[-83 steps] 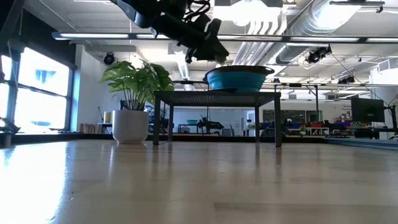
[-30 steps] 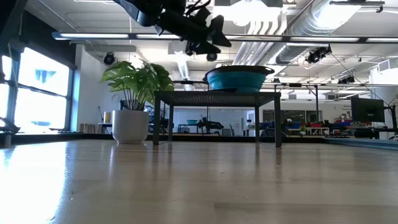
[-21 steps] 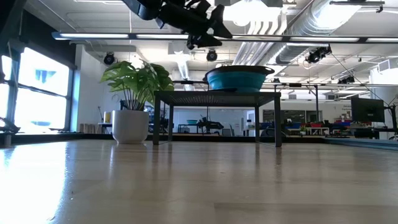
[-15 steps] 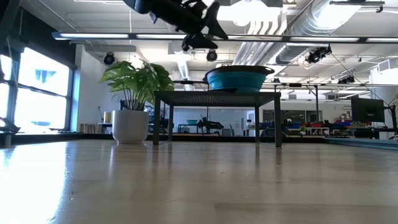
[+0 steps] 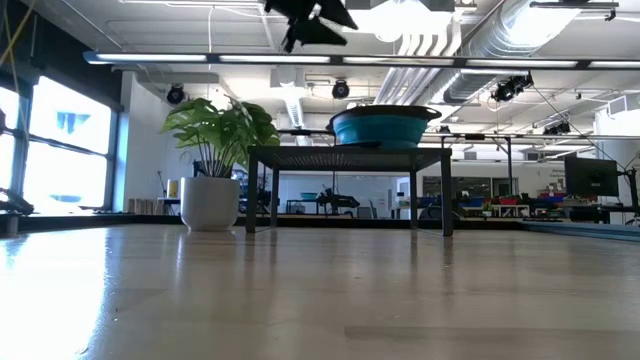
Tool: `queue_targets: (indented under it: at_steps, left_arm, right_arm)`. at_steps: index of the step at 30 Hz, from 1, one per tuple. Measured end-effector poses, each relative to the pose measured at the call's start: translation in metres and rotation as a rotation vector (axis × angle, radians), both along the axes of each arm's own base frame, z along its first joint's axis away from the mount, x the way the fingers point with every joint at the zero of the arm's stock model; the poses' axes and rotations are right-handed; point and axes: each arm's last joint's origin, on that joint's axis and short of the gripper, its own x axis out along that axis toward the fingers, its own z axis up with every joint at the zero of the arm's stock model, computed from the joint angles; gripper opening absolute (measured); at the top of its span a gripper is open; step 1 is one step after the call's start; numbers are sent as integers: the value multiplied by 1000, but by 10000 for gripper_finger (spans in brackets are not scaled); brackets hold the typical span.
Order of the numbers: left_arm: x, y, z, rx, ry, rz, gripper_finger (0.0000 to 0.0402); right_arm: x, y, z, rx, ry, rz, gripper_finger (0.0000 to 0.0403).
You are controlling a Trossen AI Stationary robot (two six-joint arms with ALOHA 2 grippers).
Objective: Pick & Place Fruit
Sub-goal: Return to Home Position
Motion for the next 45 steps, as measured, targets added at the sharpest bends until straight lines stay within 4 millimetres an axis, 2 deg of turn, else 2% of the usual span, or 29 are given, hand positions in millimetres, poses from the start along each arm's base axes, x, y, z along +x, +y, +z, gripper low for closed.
queue_targets:
  at_steps: [4,9,13,17,20,28,33,36,39,45]
  left_arm:
    - [6,-21,0,51,20,-66,152]
    - [1,-30,3,60,50,-87,100]
    - [3,-43,-5,41,118,-138,63]
    - [5,-56,-3,69,107,-189,29]
    - [5,-59,-4,69,113,-191,7]
    - [5,-59,-4,56,108,-210,5]
    - [-2,-63,-7,76,65,-215,5]
    - [-14,-64,-16,85,23,-191,5]
    - [-32,-66,-16,108,-26,-159,5]
    - [-68,-70,8,208,-126,-165,5]
  right_arm:
    - [4,0,-2,5,7,-2,3]
    - [7,1,-3,4,16,-2,3]
    - [8,1,-4,7,19,7,3]
    - [8,3,-4,29,22,84,3]
    - [9,5,-4,46,25,140,3]
    - [9,5,-5,51,33,154,3]
    - [8,5,-7,48,53,147,3]
    - [8,5,-7,48,55,146,3]
    - [8,5,-7,48,54,146,3]
    - [8,5,-6,49,48,150,3]
